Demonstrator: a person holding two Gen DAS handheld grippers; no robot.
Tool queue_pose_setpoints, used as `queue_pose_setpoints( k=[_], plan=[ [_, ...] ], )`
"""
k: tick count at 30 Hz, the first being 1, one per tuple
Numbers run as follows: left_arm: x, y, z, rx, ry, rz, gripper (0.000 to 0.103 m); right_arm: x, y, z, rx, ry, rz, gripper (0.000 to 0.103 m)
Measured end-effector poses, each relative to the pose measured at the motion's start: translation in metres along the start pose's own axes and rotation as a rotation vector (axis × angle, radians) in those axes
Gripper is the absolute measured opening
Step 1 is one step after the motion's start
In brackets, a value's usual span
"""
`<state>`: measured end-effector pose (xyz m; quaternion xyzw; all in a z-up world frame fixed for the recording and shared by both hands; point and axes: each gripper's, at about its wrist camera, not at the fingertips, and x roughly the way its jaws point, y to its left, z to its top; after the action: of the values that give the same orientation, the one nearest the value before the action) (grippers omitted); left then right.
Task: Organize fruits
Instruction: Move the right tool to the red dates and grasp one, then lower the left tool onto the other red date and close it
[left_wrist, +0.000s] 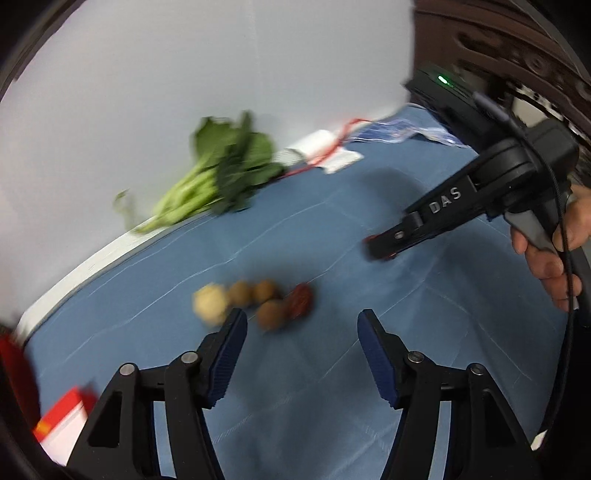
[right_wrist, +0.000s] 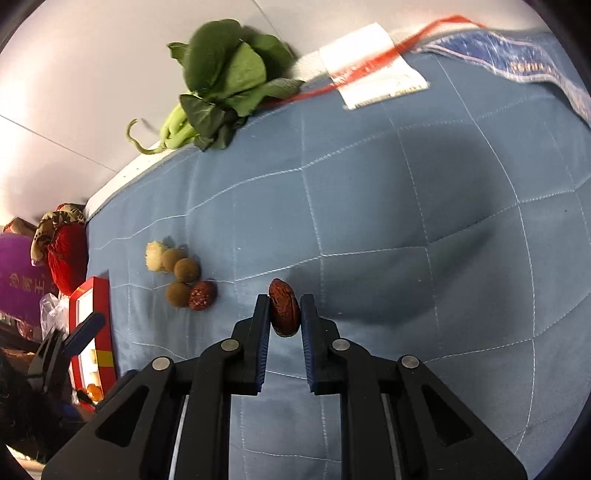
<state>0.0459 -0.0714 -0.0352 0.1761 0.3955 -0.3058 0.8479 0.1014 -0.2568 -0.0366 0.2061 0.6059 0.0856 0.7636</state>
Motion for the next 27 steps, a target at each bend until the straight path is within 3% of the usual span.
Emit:
queue_pose_setpoints(
  k=[2, 4, 10, 14, 18, 27],
  plan=[
    [0.015, -0.003, 0.006, 0.034, 0.013, -0.012, 0.058, 0.001, 0.003, 0.001, -0.007, 0.013, 0.005, 0.014],
    [0.028, -0.002, 0.011, 0.037, 0.04, -0.042, 0.047, 0.005, 0.005, -0.001, -0.009, 0.023, 0.01, 0.014],
    [0.048, 0.002, 0.013, 0.049, 0.09, -0.1, 0.036, 0.014, 0.002, 0.001, -0.005, 0.053, 0.014, 0.014],
    [0.052, 0.012, 0.008, 0.003, 0.107, -0.092, 0.036, 0.013, -0.004, 0.002, 0.012, 0.054, 0.022, 0.014],
    [0.058, 0.01, 0.004, 0.02, 0.131, -0.077, 0.035, 0.014, 0.0, 0.002, 0.002, 0.058, 0.023, 0.014],
    [0.066, 0.001, 0.008, -0.006, 0.157, -0.089, 0.024, 0.02, 0.002, 0.002, -0.005, 0.068, 0.004, 0.014]
  ],
)
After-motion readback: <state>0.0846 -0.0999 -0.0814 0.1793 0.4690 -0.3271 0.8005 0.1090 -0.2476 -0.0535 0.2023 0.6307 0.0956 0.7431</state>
